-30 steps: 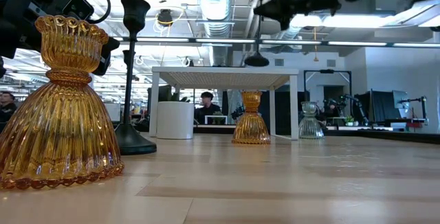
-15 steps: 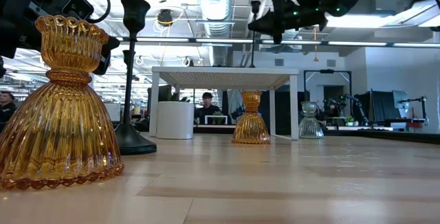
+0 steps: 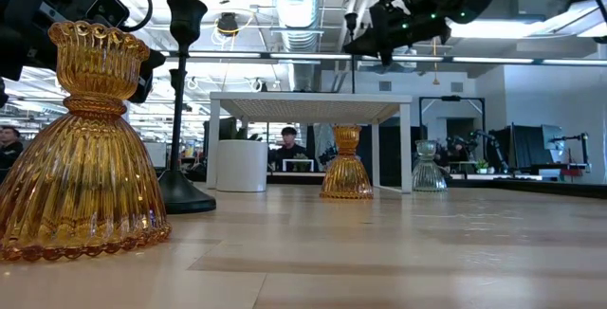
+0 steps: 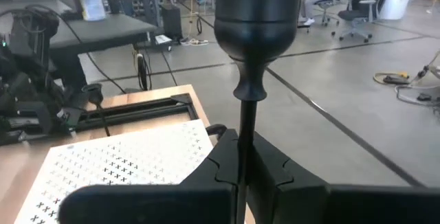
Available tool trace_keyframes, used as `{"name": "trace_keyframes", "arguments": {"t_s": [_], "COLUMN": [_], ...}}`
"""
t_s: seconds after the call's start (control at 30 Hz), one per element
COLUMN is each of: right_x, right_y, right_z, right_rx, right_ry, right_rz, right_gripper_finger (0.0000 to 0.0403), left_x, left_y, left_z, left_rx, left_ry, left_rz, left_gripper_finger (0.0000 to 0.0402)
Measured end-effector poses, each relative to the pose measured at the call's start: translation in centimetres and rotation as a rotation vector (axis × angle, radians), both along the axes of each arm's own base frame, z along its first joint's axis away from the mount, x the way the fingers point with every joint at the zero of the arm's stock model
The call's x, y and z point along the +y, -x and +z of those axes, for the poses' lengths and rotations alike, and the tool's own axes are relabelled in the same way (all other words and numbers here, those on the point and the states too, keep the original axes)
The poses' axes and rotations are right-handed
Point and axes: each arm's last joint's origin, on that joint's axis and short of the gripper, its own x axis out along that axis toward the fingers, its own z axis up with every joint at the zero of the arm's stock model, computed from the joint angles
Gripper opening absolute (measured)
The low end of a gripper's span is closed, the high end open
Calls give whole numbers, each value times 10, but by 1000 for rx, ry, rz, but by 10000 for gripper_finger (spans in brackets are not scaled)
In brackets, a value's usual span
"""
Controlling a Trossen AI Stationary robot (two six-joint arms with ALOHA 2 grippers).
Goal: Pick & Place candle stick holders
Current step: Put the top right black candle holder on the shelf
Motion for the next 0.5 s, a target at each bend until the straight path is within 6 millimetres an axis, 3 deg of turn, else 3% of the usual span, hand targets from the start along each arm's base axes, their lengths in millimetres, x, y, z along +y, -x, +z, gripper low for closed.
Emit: {"name": "trace_keyframes", "arguments": {"t_s": [0.27,0.5], "right_x": [1,0], "right_y": [0,0], "right_z": [-1,-7], "right_rx": [13,31], "right_ry": [-4,-65], "right_rz": [6,-1], "right_gripper_finger": [4,58], "left_x": [0,0], "left_y": [0,0], "left_z": [0,0], "left_rx": [-1,-1], "left_ry": [0,0], "left_rz": [0,0], "left_gripper_finger": [13,13]}}
